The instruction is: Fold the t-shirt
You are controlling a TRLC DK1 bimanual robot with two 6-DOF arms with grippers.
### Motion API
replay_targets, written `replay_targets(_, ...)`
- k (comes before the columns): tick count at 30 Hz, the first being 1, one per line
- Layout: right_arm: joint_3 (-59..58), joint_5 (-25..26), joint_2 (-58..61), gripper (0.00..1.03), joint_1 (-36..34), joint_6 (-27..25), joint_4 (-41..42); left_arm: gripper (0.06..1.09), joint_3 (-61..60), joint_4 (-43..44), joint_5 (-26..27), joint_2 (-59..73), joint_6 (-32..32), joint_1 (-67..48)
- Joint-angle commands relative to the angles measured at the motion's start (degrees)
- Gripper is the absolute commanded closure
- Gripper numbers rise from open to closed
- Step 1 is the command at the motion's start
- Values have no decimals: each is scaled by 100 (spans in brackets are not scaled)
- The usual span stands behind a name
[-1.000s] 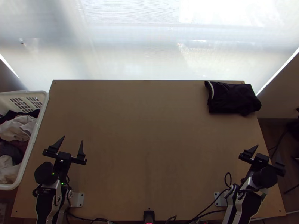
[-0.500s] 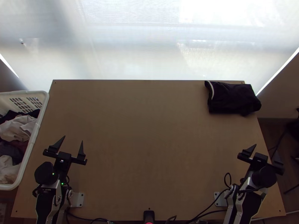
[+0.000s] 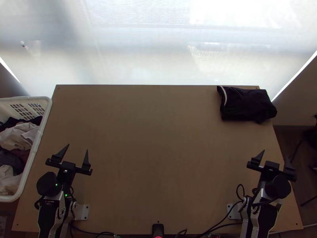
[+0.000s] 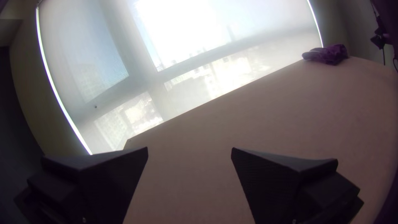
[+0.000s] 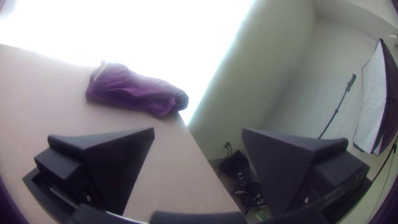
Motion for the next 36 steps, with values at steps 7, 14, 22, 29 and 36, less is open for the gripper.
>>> replay_targets(7,2,-248,-6,5,416,806,-73,11,1,10,4,-6,-17,-533)
replay_targets(14,90,-204,302,5,373,217,340,11,80,414,-66,3,27,-911)
replay_targets(22,2577,-117,3079,4,733,1202,-451,11,1768,1117,-101,1840,-667,627)
replay_targets(29,6066,15,4846,5,1981,2283,-3465,11,4431,-456,496,4143,-1590,3976)
replay_targets(36,8650,-380,6375,4,2420,2731,-5584,11,6004,-1449,945,5734,-1819,5980)
